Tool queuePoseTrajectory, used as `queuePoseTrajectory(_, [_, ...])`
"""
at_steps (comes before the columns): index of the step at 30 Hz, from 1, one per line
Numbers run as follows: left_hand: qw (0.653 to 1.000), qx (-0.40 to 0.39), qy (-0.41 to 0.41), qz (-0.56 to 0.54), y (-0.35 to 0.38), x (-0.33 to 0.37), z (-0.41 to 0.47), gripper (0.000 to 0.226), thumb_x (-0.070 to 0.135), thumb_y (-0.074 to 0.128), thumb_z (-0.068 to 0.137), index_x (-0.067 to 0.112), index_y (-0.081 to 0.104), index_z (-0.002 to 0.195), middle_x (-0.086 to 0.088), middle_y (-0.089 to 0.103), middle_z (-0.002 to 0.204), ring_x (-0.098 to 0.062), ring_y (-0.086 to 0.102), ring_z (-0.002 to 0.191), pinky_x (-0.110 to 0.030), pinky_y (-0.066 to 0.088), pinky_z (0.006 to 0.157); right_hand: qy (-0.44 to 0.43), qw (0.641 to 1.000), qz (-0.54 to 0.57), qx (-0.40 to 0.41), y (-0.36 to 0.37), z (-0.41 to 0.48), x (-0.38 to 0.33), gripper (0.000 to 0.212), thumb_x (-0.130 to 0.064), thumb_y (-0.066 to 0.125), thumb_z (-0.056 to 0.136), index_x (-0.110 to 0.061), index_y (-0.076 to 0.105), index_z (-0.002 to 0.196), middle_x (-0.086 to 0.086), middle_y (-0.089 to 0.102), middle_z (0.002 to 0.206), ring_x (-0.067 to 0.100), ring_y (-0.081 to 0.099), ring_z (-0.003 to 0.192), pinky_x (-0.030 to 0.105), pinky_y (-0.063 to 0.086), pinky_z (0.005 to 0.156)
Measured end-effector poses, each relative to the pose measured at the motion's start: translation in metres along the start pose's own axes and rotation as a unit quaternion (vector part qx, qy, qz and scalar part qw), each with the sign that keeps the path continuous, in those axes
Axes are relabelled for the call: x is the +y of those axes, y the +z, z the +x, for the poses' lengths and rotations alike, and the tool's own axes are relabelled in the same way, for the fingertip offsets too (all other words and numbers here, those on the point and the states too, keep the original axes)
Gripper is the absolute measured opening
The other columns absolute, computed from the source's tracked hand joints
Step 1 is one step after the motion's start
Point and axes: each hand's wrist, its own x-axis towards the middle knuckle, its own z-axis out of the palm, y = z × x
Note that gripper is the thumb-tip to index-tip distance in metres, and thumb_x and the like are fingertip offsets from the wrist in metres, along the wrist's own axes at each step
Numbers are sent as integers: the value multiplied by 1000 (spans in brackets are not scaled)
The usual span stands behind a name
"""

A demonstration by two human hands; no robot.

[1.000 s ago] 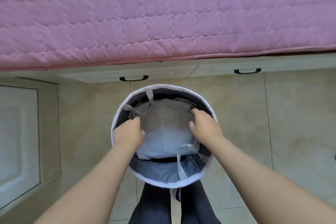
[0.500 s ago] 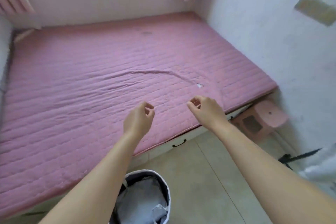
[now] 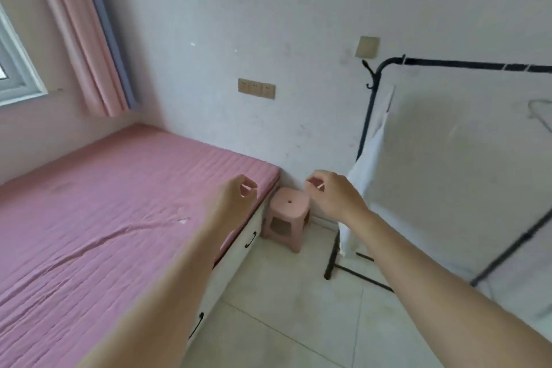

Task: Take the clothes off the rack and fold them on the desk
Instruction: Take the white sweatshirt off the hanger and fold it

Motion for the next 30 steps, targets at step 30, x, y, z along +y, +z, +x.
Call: queuePoseTrajectory(30, [987, -95, 123, 27, 338, 222, 180, 15, 21, 59, 92, 25, 60, 106, 9, 56, 113, -10, 51, 98, -25, 37, 79, 119, 986, -35, 108, -237, 109, 307, 14, -30, 51, 93, -29, 64, 97, -13, 66, 96, 9, 61, 86, 31, 51, 83])
